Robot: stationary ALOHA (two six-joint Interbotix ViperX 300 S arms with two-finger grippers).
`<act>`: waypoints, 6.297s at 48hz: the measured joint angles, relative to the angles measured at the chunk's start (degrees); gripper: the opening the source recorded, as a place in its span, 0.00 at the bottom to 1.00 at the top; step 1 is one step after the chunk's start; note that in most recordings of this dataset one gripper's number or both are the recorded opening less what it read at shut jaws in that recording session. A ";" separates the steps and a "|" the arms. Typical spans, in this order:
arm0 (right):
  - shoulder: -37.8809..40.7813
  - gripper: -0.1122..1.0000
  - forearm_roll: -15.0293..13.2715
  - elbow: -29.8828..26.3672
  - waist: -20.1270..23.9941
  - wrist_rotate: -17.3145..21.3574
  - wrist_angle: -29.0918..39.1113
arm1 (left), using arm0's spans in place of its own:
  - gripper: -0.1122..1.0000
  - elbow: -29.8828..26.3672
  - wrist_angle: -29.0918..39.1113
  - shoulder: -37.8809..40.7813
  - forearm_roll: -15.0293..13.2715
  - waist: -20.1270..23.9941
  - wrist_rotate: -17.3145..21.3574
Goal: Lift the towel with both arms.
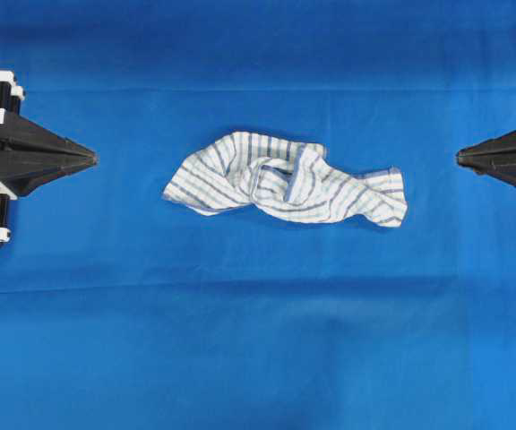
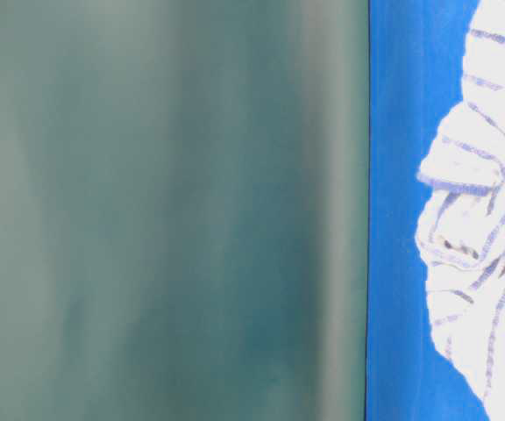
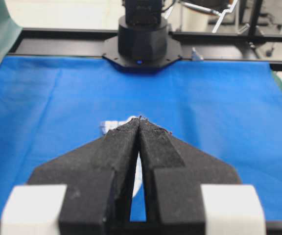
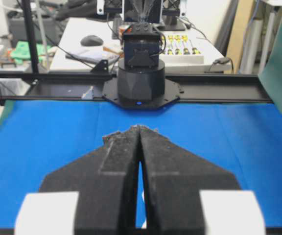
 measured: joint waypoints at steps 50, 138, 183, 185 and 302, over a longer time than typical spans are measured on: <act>30.50 0.67 0.09 -9.40 -0.26 0.44 18.46 | 0.92 -2.55 -0.70 24.61 -0.79 0.00 0.18; 47.90 0.17 1.41 -14.59 -5.27 0.44 18.19 | 0.13 -16.79 16.17 50.71 -0.88 7.47 -0.18; 28.39 0.17 -3.16 -37.00 -7.91 0.00 38.67 | 0.13 -26.89 36.47 14.77 -0.79 7.47 0.44; 27.77 0.17 -3.34 -37.71 -8.00 0.00 38.76 | 0.13 -27.60 36.83 14.33 -0.88 7.47 0.35; 43.95 0.67 -4.57 -23.47 -2.55 8.26 33.57 | 0.91 -13.80 17.84 40.87 -0.88 5.98 3.08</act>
